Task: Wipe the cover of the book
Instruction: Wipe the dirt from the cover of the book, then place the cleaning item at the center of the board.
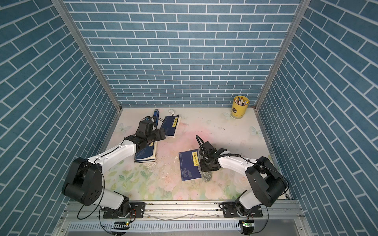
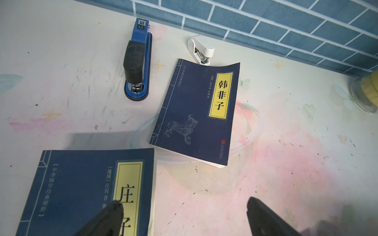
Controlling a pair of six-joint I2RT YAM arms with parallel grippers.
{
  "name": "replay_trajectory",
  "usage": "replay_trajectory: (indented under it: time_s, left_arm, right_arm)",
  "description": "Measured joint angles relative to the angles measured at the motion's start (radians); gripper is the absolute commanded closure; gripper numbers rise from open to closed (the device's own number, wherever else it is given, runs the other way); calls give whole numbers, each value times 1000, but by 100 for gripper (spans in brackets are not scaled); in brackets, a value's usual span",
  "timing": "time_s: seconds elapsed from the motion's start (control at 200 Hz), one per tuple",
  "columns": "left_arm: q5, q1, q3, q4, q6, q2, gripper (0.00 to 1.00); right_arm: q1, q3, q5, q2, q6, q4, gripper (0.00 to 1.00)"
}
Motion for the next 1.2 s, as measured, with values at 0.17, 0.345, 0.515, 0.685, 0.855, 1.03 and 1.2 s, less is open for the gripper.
replay_trajectory:
  time_s: [0.17,0.345,0.515,0.685,0.855,1.03,1.2]
  left_arm:
    - [23,0,-13,15,-5,-16,0]
    - [46,-2,-88,37,-24,-79,0]
    - [67,-27,-161,62,-47,-110,0]
    - [71,-101,-196,68,-64,-113,0]
    - [63,-181,-197,74,-82,-113,0]
    - [40,-253,-216,87,-117,-102,0]
    - [39,-318,-256,101,-166,-90,0]
  right_arm:
    - [-98,63,45,-26,-6,-107,92]
    - [-211,222,143,-27,-53,-191,91]
    - [-280,307,215,19,-103,-220,73]
    - [-285,338,228,97,-142,-250,56]
    - [-285,370,212,127,-177,-264,39]
    - [-279,393,192,119,-196,-274,35]
    - [-219,385,119,61,-201,-267,40]
